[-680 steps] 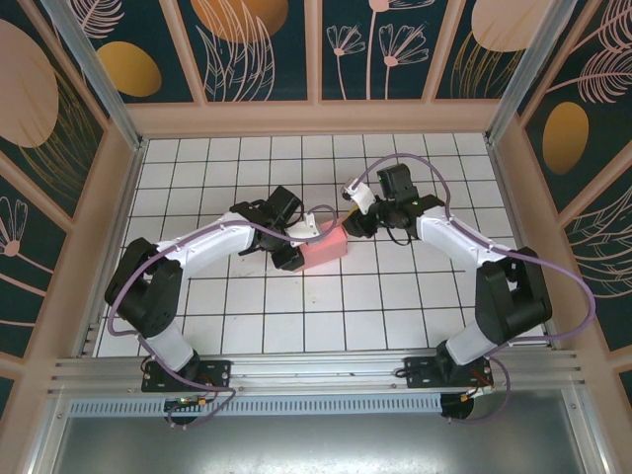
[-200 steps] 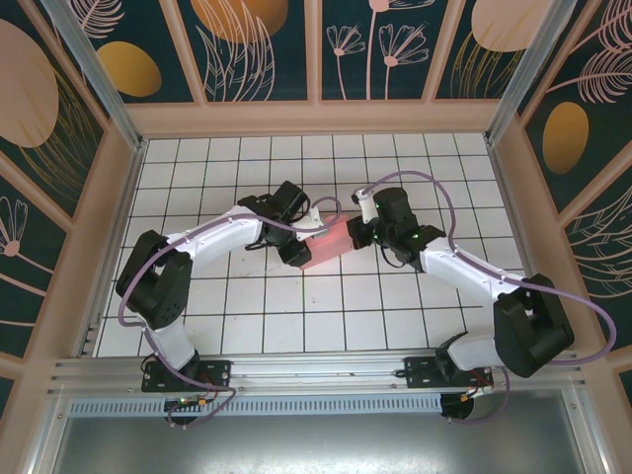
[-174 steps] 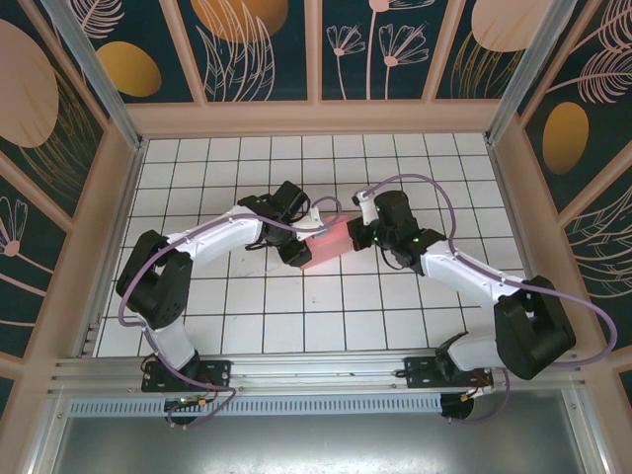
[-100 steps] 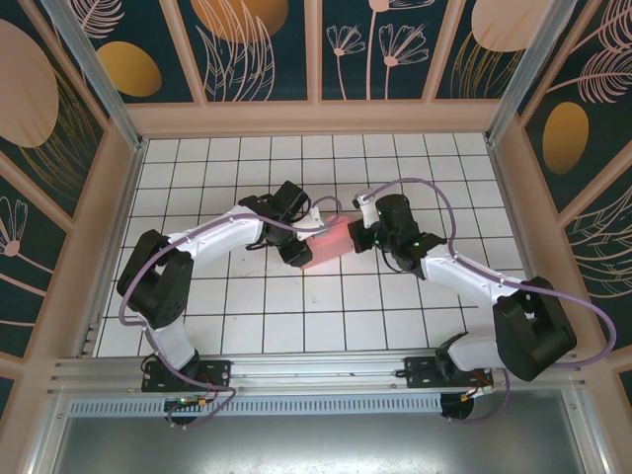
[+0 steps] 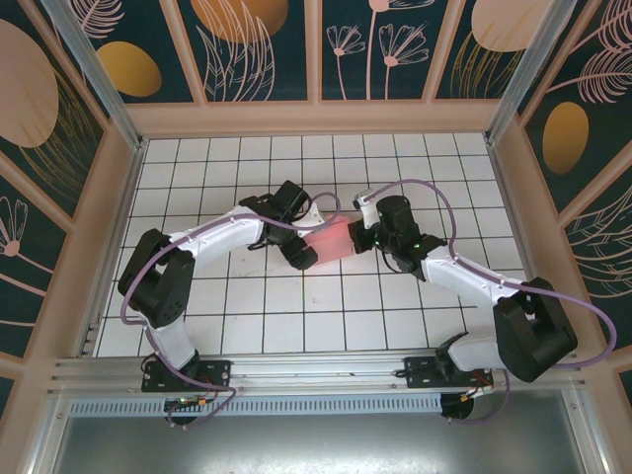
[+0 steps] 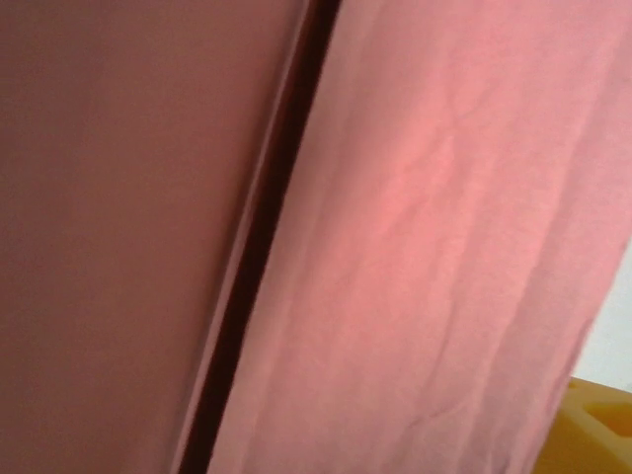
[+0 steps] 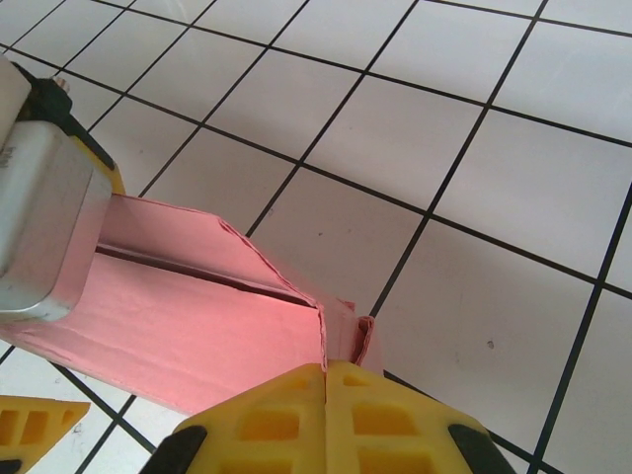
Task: Fold the paper box
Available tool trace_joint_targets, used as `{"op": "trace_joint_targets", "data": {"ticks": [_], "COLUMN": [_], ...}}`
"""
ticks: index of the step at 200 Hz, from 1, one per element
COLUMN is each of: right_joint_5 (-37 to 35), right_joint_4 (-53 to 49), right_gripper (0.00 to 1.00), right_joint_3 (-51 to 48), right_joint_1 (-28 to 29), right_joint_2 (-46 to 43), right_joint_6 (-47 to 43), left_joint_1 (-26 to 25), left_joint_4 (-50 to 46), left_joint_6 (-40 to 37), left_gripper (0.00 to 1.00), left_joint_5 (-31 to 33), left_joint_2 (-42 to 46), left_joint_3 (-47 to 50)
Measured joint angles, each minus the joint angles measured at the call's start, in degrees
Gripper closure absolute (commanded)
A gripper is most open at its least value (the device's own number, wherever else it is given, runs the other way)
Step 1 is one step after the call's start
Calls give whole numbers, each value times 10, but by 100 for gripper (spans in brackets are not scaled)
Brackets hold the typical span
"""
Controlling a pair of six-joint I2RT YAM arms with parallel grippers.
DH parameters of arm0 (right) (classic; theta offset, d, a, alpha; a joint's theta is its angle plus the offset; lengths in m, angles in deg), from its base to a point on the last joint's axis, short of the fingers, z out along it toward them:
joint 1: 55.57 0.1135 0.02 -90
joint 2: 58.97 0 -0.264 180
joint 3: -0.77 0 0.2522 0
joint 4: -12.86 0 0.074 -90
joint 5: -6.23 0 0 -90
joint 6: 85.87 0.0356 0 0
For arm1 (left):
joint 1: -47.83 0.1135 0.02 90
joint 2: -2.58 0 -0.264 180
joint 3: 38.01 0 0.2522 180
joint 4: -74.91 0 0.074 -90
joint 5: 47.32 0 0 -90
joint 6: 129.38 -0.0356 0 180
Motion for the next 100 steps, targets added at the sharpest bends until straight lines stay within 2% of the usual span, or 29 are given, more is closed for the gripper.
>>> {"op": "trace_joint_targets", "data": {"ticks": [42, 100], "right_joint_5": [-3, -7], "right_joint_4": [0, 0], "right_gripper": [100, 100], "right_joint_3": [-1, -12], "right_joint_1": [1, 1], "right_joint_2": [0, -12], "right_joint_6": [-2, -8], "left_joint_1": [0, 0], "left_joint_4": [48, 132], "left_joint_6": [35, 124], "left_gripper": [1, 1], "left_joint_5": [12, 17], "left_joint_2": [55, 163], "left_joint_3": [47, 95]}}
